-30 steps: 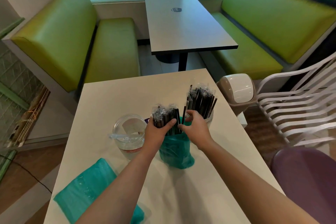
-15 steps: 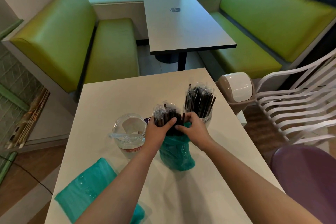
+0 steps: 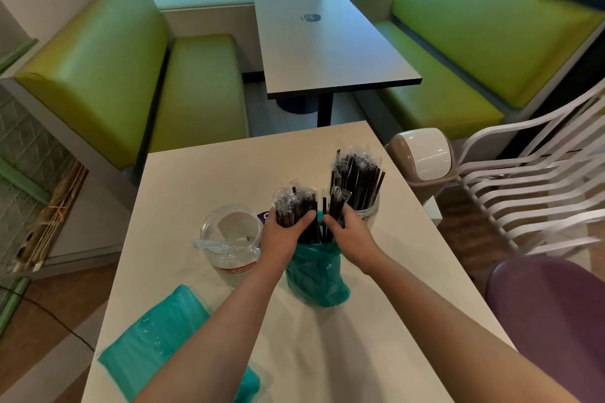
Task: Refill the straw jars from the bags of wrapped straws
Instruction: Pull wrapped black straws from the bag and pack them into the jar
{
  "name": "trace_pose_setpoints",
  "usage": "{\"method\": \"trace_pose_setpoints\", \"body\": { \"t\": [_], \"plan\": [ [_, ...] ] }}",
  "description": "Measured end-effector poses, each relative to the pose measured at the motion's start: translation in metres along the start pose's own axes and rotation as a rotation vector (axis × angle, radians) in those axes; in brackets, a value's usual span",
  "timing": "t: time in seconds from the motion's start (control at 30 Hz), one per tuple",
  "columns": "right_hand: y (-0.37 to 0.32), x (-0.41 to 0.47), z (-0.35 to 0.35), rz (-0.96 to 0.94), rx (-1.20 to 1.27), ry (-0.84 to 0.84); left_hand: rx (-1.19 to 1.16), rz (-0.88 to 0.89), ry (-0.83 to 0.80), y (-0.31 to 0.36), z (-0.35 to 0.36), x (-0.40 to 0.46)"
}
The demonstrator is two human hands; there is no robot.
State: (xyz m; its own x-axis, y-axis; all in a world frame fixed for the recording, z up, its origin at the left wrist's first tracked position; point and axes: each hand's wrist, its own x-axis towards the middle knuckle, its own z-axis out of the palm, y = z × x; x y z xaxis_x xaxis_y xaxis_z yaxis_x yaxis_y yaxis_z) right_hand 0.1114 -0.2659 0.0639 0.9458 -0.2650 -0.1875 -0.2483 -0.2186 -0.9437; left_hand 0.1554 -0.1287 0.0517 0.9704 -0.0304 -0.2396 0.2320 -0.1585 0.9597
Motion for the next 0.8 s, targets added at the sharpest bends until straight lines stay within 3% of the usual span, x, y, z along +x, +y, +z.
{"method": "trace_pose_setpoints", "body": {
  "t": [0.33, 0.7, 0.8],
  "plan": [
    [-0.039, 0.002, -0.031, -0.109, -0.015, 0.088, 0.014, 0.014, 0.015, 0.002, 0.000, 0.000],
    [-0.127, 0.014, -0.086, -0.370, -0.097, 0.442, -0.012, -0.003, -0.014, 0.008, 0.003, -0.002],
    [-0.126, 0.018, -0.087, -0.383, -0.145, 0.459, -0.021, -0.003, -0.016, 0.009, 0.003, -0.003]
  ]
}}
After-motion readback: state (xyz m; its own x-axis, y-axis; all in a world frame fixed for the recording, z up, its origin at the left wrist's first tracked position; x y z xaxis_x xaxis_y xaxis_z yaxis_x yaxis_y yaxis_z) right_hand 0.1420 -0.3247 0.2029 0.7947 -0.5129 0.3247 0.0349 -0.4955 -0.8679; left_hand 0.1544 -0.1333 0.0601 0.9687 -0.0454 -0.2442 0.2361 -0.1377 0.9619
